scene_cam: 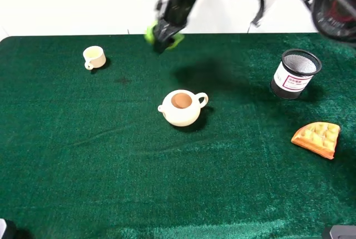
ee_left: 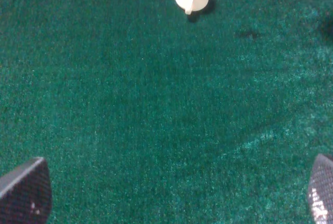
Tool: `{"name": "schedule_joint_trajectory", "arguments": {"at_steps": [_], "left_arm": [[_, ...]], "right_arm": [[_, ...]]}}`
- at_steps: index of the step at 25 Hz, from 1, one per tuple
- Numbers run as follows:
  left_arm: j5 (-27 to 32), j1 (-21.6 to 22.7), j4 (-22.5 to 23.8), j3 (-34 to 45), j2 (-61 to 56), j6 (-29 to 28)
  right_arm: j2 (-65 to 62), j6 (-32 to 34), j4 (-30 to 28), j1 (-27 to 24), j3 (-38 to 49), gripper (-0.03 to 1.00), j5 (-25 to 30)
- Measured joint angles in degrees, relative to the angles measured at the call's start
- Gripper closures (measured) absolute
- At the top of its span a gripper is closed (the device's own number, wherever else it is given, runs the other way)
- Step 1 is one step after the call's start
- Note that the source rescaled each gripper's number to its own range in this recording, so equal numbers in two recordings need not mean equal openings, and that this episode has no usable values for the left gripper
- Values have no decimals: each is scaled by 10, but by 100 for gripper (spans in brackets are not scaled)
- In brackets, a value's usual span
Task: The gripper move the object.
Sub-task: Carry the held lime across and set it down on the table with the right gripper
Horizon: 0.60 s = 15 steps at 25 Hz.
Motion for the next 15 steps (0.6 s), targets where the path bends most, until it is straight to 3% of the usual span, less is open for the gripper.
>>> {"name": "schedule_joint_trajectory", "arguments": {"at_steps": [7,15], "left_arm": [[0,0,0,0,0,0],[0,0,0,0,0,0]], "right_arm": [[2,37,-61,-97,0,97,32],[29,55,-71,-133,0,97,46]]}}
